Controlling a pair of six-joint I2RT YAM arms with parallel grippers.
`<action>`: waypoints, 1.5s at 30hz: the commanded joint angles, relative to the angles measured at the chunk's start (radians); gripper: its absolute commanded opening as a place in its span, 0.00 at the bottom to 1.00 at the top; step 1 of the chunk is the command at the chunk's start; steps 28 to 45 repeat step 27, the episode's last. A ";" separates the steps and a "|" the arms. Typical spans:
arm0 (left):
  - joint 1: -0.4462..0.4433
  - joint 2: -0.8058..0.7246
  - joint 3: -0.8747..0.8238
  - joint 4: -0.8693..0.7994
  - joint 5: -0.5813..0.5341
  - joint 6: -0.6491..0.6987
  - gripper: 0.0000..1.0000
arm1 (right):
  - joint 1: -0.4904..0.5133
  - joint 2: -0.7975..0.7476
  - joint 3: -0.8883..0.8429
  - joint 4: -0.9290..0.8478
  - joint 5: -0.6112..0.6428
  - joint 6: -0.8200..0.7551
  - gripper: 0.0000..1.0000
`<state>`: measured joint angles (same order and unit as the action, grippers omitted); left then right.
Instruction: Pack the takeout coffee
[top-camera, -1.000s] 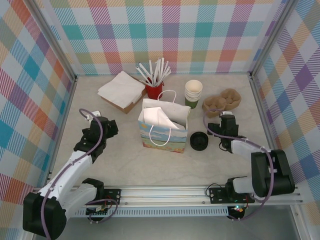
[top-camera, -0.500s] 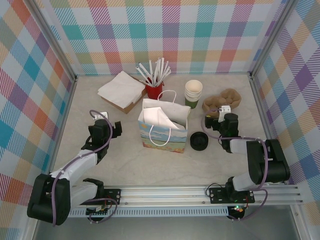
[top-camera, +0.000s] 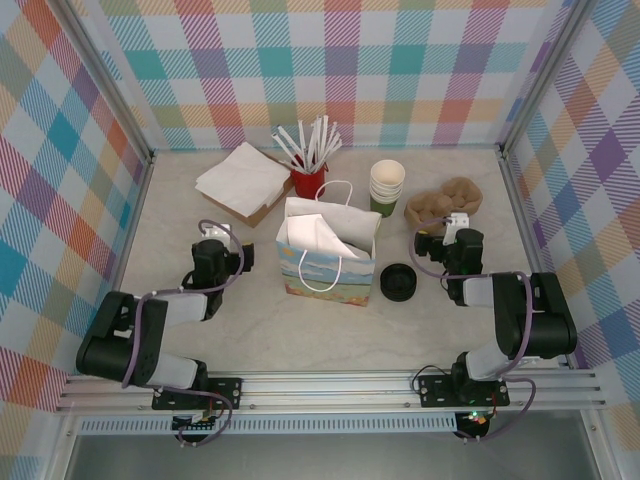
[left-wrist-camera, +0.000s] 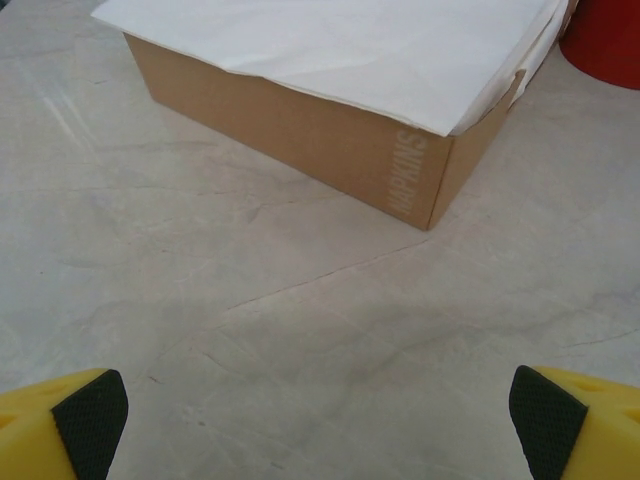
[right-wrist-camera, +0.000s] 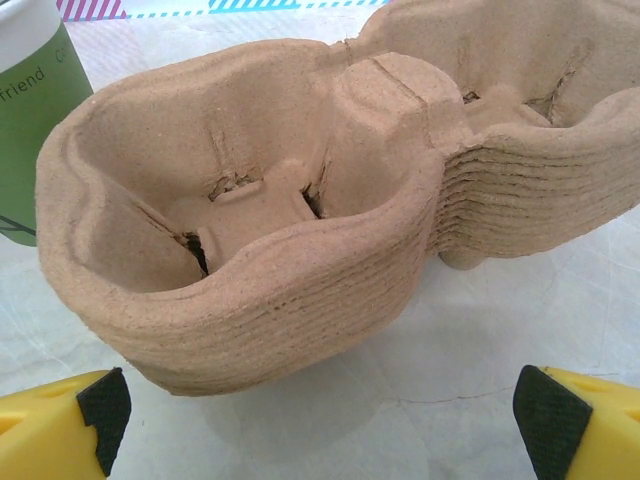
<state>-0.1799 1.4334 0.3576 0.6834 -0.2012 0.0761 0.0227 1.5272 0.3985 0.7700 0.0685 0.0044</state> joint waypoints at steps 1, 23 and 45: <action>0.056 0.073 -0.029 0.244 0.069 0.006 1.00 | -0.003 0.000 0.011 0.046 -0.022 0.015 1.00; 0.117 0.131 0.064 0.117 0.122 -0.049 1.00 | -0.003 -0.001 0.013 0.041 -0.022 0.014 1.00; 0.118 0.131 0.064 0.117 0.120 -0.050 1.00 | -0.003 -0.001 0.013 0.041 -0.022 0.014 1.00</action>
